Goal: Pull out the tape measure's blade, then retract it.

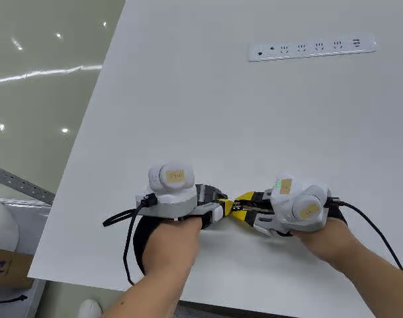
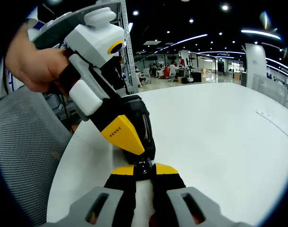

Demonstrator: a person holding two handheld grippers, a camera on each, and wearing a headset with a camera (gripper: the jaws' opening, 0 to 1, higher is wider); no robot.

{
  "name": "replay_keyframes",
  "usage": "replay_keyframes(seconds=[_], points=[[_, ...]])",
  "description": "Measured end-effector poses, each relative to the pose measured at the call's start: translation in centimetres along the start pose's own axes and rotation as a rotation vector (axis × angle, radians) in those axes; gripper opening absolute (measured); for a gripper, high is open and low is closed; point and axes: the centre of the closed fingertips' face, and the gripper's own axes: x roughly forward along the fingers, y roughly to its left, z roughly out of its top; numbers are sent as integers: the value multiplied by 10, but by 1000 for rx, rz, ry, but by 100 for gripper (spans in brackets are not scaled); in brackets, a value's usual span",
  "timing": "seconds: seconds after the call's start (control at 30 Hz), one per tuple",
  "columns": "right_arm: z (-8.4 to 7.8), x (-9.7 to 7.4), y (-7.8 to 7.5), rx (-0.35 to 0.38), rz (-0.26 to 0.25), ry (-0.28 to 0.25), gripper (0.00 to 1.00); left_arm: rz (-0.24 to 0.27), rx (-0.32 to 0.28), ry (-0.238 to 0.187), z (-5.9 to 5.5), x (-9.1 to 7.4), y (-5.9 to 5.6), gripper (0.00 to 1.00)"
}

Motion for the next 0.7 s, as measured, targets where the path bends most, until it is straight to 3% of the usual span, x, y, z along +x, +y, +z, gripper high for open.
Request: replay_keyframes(seconds=[0.33,0.43,0.7], points=[[0,1,-1,-6,-1,8,12,-8,12,-13,1,1,1,61],[-1,0,2,-67,-4,10,13,-22,5,-23,2,0,2,62],[-1,0,1,-36,-2,29,15,-36,12,-23,2,-2,0,63]])
